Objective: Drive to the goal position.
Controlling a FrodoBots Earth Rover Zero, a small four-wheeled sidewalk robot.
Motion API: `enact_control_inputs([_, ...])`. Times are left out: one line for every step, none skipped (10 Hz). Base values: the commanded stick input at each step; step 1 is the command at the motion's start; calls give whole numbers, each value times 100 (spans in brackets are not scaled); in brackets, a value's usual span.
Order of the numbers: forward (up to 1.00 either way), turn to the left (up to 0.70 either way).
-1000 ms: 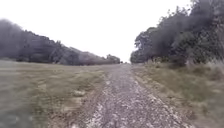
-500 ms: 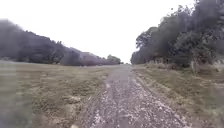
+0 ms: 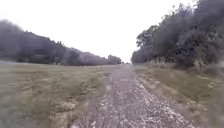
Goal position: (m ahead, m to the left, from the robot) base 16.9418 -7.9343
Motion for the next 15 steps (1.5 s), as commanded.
enact_control_inputs([60,-14])
enact_control_inputs([60,-14])
enact_control_inputs([60,-14])
enact_control_inputs([60,-14])
enact_control_inputs([60,-14])
enact_control_inputs([60,-14])
enact_control_inputs([60,-4])
enact_control_inputs([60,1])
enact_control_inputs([60,1])
enact_control_inputs([60,1])
enact_control_inputs([60,1])
enact_control_inputs([60,1])
enact_control_inputs([60,1])
enact_control_inputs([60,1])
enact_control_inputs([60,1])
